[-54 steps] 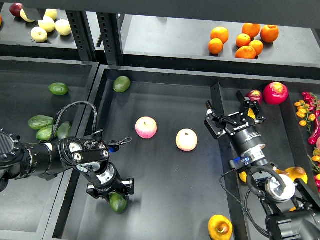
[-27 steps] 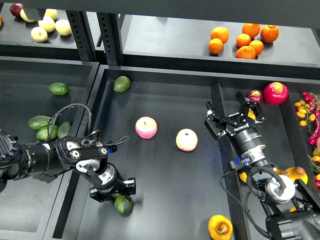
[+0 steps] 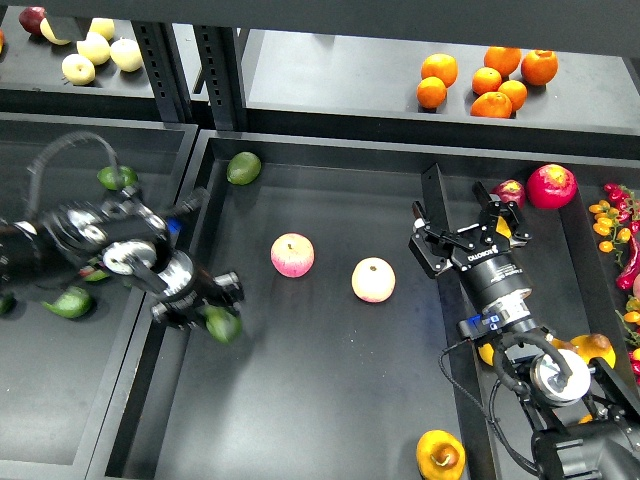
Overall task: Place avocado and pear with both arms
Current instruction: 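Lift the avocado with the left gripper and carry it to the avocado bin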
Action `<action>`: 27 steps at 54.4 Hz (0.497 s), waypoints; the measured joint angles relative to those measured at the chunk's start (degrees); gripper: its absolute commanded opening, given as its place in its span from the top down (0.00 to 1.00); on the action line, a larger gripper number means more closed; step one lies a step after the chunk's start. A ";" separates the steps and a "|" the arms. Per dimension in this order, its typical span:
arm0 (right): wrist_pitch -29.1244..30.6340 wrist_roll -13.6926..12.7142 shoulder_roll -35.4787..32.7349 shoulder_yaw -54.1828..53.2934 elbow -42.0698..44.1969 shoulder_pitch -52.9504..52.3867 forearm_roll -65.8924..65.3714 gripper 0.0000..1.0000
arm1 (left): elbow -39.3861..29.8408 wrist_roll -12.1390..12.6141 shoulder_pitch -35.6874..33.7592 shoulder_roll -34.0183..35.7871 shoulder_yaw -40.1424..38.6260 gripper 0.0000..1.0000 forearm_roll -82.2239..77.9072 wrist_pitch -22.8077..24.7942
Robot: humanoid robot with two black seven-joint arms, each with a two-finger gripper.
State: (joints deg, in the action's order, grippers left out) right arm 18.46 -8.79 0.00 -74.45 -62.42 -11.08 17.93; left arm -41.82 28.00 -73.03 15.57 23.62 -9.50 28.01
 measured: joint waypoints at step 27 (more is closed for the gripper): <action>0.00 0.00 0.00 0.10 -0.04 0.00 0.00 0.00 | 1.31 0.00 -0.20 13.70 -2.15 0.87 0.09 0.00</action>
State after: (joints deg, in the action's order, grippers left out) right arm 18.46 -8.79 0.00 -74.35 -62.46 -11.08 17.93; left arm -40.51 28.00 -73.23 29.27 21.47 -9.41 28.00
